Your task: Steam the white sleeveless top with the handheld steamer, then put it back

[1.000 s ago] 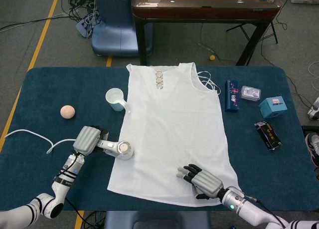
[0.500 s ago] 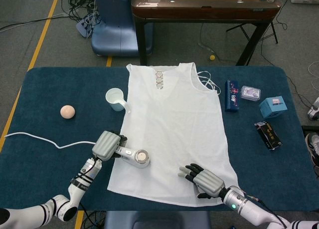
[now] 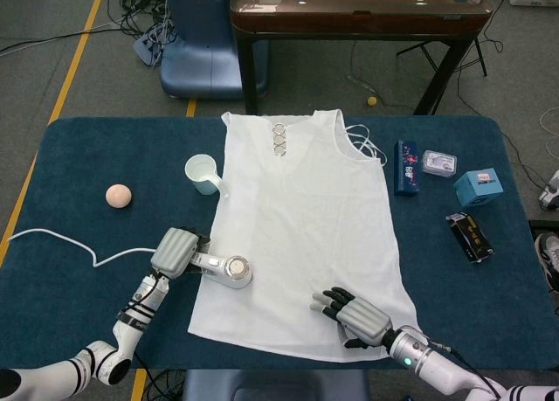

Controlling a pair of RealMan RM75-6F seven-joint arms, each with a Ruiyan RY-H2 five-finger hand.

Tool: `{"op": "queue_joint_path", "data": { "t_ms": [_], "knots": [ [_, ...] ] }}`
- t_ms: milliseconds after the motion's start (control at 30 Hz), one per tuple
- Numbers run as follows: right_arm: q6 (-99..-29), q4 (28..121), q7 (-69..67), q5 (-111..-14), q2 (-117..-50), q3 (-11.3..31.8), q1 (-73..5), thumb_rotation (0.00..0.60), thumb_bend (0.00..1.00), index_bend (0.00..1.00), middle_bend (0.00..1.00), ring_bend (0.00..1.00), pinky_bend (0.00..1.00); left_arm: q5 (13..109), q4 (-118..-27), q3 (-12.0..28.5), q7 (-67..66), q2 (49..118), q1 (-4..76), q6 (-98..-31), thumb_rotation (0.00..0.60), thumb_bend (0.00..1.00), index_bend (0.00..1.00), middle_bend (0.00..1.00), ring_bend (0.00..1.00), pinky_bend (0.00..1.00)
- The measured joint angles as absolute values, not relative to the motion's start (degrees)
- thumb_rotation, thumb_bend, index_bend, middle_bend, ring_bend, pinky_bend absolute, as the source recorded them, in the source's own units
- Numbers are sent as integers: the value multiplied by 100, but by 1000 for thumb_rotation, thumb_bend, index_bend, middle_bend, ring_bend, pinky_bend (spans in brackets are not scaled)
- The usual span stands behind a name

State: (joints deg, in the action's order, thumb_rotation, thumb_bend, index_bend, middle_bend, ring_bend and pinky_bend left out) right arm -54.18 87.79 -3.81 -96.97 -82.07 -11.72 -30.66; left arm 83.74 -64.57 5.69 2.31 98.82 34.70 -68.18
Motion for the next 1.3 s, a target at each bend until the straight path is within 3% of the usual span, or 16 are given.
{"op": "queue_joint_path", "data": {
  "t_ms": [700, 767, 900, 1000, 1300],
  "knots": [
    [-5502, 8949, -197, -9662, -8158, -1115, -3038, 466, 889, 0, 34, 0, 0, 8246, -5978, 691, 762, 9367, 3147, -7062, 600, 269, 845, 686, 544, 545],
    [-5603, 8978, -206, -9690, -8125, -1100, -3018, 466, 797, 0, 36, 0, 0, 8198, -6019, 740, 779, 9276, 3099, -7118, 600, 269, 845, 686, 544, 544],
    [-5939, 9071, -212, -9761, -8000, -1026, -2957, 466, 426, 0, 37, 0, 0, 8051, -6032, 823, 796, 9161, 3020, -7138, 600, 269, 845, 686, 543, 545],
    [-6254, 9237, -203, -9823, -7786, -937, -2907, 465, 266, 0, 37, 0, 0, 7952, -5947, 868, 848, 9138, 2977, -7099, 600, 269, 842, 685, 541, 545],
    [-6986, 9851, 11, -9871, -6900, -610, -2752, 465, 206, 0, 37, 0, 0, 7776, -5496, 929, 1078, 9237, 2915, -6926, 600, 269, 812, 671, 535, 544]
  ]
}}
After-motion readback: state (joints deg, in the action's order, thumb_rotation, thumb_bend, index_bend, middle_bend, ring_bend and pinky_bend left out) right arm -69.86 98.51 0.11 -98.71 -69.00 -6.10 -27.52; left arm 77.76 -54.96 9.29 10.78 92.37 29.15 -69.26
